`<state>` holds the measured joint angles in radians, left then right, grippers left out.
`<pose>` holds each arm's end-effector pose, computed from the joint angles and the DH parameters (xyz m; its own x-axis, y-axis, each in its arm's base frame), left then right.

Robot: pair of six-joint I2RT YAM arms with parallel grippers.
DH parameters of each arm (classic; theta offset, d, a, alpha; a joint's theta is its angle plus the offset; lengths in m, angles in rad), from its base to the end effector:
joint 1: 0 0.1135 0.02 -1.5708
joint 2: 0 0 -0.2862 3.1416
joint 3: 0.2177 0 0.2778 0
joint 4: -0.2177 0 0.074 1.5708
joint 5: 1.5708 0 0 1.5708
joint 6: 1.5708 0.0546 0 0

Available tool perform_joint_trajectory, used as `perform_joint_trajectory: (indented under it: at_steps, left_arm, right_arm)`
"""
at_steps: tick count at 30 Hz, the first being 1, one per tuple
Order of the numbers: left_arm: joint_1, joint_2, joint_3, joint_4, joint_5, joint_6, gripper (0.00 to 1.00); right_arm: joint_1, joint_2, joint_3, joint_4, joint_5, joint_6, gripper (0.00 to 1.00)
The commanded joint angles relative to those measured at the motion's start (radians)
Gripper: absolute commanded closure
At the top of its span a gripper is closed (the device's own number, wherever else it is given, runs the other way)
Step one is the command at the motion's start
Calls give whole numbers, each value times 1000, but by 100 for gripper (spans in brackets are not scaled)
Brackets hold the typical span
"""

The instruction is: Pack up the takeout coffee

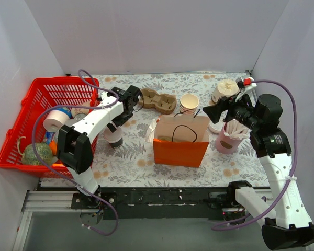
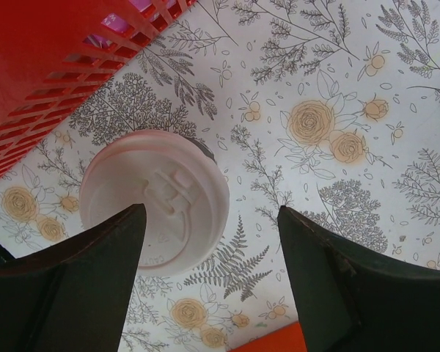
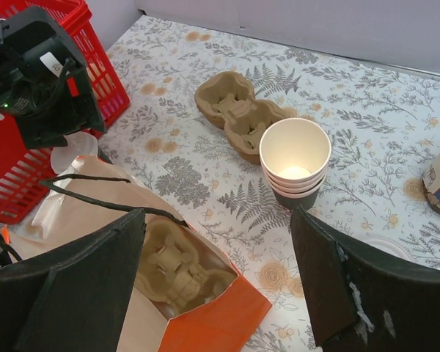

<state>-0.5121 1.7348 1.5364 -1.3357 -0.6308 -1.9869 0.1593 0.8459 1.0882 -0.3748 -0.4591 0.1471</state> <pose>0.3198 -0.1428 0.2832 0.0074 -0.8515 -0.5243 -0.9491 0.1591 -0.2718 0.1946 0.0558 0.4348 -0.2134 0.0988 -0.9719 -0.5506 0.8097 0.2032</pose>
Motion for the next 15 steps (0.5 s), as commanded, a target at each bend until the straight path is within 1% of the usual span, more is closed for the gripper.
perform_joint_trajectory:
  at_steps: [1, 4, 5, 8, 15]
  left_arm:
    - [7, 9, 25, -43, -53, -153, 30]
    - [11, 20, 28, -43, -66, -153, 36]
    - [12, 22, 28, -43, -69, -153, 40]
    - [17, 31, 27, -43, -75, -148, 45]
    - [24, 40, 7, -45, -67, -156, 50]
  right_arm:
    - [0, -4, 4, 65, -4, 12, 13]
    - [2, -2, 4, 65, -3, 16, 13]
    - [3, -2, 3, 66, -4, 16, 13]
    - [3, -4, -4, 68, -4, 12, 13]
    - [5, -18, -10, 73, -1, 11, 13]
